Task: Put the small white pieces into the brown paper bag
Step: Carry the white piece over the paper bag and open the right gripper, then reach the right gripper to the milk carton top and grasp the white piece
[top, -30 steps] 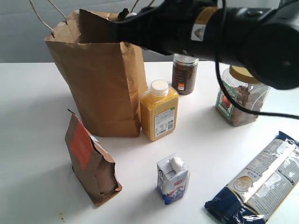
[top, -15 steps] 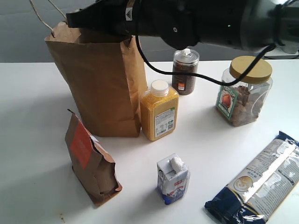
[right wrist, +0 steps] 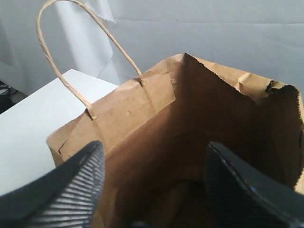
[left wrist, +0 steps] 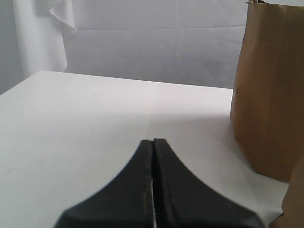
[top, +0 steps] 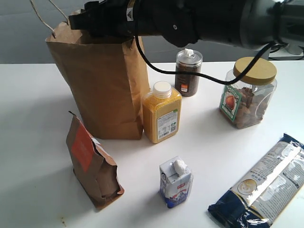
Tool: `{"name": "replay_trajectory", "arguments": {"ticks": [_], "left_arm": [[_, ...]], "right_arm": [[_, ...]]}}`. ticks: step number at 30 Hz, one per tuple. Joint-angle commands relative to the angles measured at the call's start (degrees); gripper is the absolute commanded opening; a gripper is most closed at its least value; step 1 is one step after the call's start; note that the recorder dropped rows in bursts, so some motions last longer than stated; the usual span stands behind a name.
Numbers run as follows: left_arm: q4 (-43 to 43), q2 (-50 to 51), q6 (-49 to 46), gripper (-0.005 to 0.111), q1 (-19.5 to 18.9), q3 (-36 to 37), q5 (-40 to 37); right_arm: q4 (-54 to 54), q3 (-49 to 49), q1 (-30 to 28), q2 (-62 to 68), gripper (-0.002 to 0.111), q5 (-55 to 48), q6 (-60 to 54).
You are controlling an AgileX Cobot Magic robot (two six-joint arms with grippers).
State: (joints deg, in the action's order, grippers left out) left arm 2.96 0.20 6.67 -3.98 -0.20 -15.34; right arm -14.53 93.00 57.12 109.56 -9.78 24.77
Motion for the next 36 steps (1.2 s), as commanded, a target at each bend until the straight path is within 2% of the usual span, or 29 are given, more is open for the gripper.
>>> {"name": "replay_trajectory", "arguments": {"ticks": [1, 8, 13, 19, 25, 30, 36], "left_arm": [[-0.45, -0.20, 0.21, 0.000, 0.24, 0.20, 0.13], [-0.45, -0.20, 0.21, 0.000, 0.24, 0.20, 0.13], [-0.45, -0.20, 0.21, 0.000, 0.24, 0.20, 0.13], [-0.45, -0.20, 0.21, 0.000, 0.24, 0.20, 0.13], [-0.45, -0.20, 0.21, 0.000, 0.24, 0.20, 0.13], [-0.45, -0.20, 0.21, 0.000, 0.24, 0.20, 0.13], [-0.45, -0.20, 0.21, 0.000, 0.24, 0.20, 0.13]], "right_arm": [[-2.65, 0.42, 0.56, -3.84, 0.045, -3.48, 1.43], [-8.26, -0.92, 3.79, -10.15, 0.012, -18.79, 4.54], [-11.41, -8.44, 6.92, -16.19, 0.004, -23.86, 7.95], [-8.20, -22.83, 8.19, -24.70, 0.004, -23.86, 10.57], [-1.37, -31.43, 8.19, -29.90, 0.006, -24.16, 9.50], [2.10, -34.29, 8.19, -31.73, 0.021, -30.36, 7.97], [3.68, -37.46, 8.19, -31.73, 0.043, -30.91, 7.76]]}}
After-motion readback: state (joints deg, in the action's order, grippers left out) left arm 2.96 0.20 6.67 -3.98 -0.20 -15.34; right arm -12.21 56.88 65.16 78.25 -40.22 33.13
